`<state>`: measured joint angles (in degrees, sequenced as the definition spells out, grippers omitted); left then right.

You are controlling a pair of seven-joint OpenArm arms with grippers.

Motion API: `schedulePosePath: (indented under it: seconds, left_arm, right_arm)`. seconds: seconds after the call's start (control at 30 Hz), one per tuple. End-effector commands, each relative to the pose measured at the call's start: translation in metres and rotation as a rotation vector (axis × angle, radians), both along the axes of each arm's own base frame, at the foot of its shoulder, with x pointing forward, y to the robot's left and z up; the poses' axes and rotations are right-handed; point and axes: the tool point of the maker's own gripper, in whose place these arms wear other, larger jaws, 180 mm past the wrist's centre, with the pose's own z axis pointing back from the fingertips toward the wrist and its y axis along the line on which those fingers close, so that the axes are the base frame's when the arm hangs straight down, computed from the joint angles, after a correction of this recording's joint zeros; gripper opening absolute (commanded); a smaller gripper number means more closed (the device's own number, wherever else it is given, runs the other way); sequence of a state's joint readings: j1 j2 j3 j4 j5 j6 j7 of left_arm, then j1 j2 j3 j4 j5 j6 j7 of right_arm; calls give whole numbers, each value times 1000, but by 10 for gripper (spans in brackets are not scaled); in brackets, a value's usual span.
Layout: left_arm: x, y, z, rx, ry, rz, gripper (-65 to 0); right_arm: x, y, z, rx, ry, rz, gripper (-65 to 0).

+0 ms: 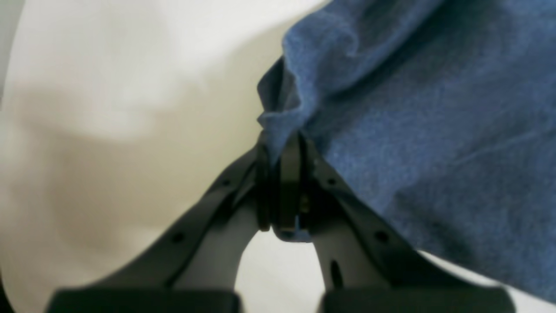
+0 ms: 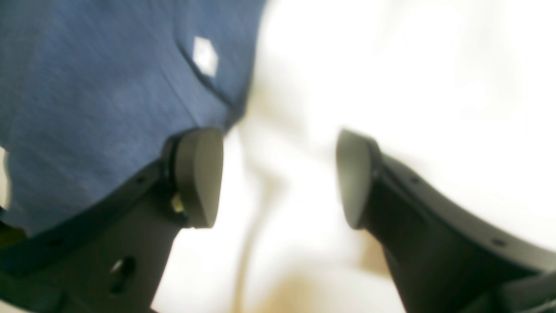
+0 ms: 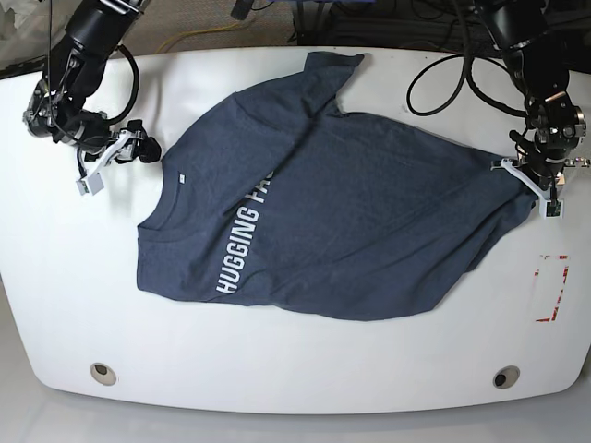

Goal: Fold the T-shirt properly
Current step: 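Regrasp the shirt's shoulder corners with both grippers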

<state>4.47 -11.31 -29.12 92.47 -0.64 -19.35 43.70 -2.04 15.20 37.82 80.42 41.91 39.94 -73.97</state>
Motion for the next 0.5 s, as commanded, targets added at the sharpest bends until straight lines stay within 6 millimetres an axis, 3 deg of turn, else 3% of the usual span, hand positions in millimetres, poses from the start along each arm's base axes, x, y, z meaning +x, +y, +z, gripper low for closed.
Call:
schedulePosePath:
  seconds: [0.0, 0.27, 0.37, 0.47]
  left_arm:
    - [4, 3, 13, 26, -40, -12, -650]
    - [-5, 4, 6, 25, -15, -11, -650]
    - [-4, -4, 6, 28, -5, -74, -650]
    - [-4, -12, 8, 38, 6, -141, -650]
  right_arm:
    - [1, 1, 4, 6, -24, -14, -249]
    - [-13, 48, -15, 115, 10, -12, -254]
    - [-9, 71, -12, 154, -18, -14, -255]
    - [-5, 81, -8, 169, -38, -14, -258]
